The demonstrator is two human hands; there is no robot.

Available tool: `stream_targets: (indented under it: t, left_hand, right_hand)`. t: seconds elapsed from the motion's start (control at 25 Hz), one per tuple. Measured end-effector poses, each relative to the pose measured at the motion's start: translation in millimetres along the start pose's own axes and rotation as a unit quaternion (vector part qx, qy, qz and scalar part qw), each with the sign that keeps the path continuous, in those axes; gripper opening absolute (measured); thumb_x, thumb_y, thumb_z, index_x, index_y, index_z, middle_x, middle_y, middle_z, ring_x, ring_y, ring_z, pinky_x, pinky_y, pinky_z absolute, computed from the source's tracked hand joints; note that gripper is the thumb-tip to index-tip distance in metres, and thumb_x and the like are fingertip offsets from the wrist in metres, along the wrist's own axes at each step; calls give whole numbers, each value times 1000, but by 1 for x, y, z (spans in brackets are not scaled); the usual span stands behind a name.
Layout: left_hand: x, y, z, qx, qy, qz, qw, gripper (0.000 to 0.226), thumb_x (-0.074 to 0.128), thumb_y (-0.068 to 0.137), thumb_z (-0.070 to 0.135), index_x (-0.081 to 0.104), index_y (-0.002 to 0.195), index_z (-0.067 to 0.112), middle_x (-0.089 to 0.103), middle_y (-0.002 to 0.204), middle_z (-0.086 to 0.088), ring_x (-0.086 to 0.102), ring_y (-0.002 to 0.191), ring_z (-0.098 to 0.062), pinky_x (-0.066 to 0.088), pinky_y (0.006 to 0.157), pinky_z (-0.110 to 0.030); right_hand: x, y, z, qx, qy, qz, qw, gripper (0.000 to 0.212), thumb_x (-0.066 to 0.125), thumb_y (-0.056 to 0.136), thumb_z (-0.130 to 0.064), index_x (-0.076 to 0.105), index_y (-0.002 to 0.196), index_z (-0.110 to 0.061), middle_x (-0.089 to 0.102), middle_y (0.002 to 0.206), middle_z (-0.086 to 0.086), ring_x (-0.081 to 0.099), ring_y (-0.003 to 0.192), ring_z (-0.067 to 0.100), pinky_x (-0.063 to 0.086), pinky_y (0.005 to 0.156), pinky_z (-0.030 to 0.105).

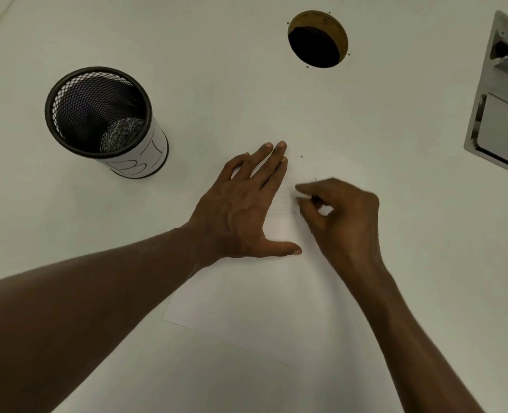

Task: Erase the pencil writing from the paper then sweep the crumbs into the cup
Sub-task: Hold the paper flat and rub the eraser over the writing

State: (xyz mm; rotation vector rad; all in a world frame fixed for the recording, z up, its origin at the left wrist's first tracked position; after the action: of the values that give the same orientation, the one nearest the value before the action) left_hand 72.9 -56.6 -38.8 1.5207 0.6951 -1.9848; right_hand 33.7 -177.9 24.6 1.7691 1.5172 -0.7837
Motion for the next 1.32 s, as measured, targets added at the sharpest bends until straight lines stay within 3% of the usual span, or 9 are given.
stream_targets:
  t: [0.2, 0.4, 0.6, 0.76, 1.0, 1.16, 1.32]
  left_hand:
    - [1, 0, 2, 3, 2, 0, 1000, 131, 29, 72, 99, 19, 160, 1, 4, 171, -13, 4, 159, -28, 11, 127, -45]
    - [1, 0, 0, -1, 6, 1, 1000, 130, 31, 72, 99, 21, 160, 2, 4, 172, -12, 5, 159, -27, 12, 127, -45]
    - [0, 0, 2, 3, 6, 3, 1000, 131, 27, 72, 99, 20, 160, 1, 5, 171, -13, 4, 159, -28, 11, 127, -45]
    - [1, 0, 0, 0, 11, -2, 1000, 132, 29, 71, 99, 20, 160, 2, 3, 172, -13, 4, 159, -28, 12, 127, -45]
    - [0, 0, 2, 5, 7, 12, 1000, 131, 26, 72, 99, 21, 159, 1, 6, 171, -13, 7, 159, -28, 12, 127, -46]
    - [1, 0, 0, 0, 11, 3, 1000, 132, 26, 71, 100, 20, 160, 2, 4, 171, -13, 5, 159, -27, 12, 127, -45]
    - [0, 0, 2, 6, 14, 14, 1000, 131, 25, 72, 99, 22, 159, 1, 7, 171, -14, 7, 159, -28, 13, 127, -46]
  right_hand:
    - [0, 51, 9, 6, 10, 27, 1000, 15, 69, 84, -2, 76, 98, -3, 75, 83, 10, 67, 72, 20, 55, 74, 33]
    - [3, -9, -6, 0, 3, -4, 1000, 15, 73, 82, 1, 76, 96, -3, 75, 82, 8, 66, 69, 17, 50, 69, 18]
    - [1, 46, 8, 9, 5, 27, 1000, 15, 70, 85, -5, 76, 99, -3, 75, 82, 11, 67, 72, 21, 55, 75, 32]
    - [-1, -24, -2, 15, -4, -10, 1000, 15, 74, 83, -2, 76, 97, -4, 75, 83, 8, 65, 69, 16, 50, 67, 19]
    - [-2, 40, 13, 27, 1, 15, 1000, 16, 69, 86, -5, 75, 101, -3, 75, 85, 11, 68, 74, 21, 54, 77, 30]
    - [-1, -29, -3, 23, 2, -34, 999, 17, 72, 82, 1, 76, 98, -4, 74, 82, 9, 65, 68, 17, 50, 66, 19]
    - [-2, 33, 15, 46, -7, 6, 999, 18, 70, 85, -3, 75, 102, -2, 75, 86, 13, 69, 75, 23, 52, 77, 26]
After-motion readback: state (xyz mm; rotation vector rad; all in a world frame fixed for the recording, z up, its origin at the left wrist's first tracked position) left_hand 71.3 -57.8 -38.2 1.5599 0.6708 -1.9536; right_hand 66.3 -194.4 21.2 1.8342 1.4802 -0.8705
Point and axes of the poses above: each hand's wrist, its own y-axis towards the middle knuckle, its own x-axis out of the palm, z = x × y, the point moved 7 cm from there along y, towards the middle knuckle
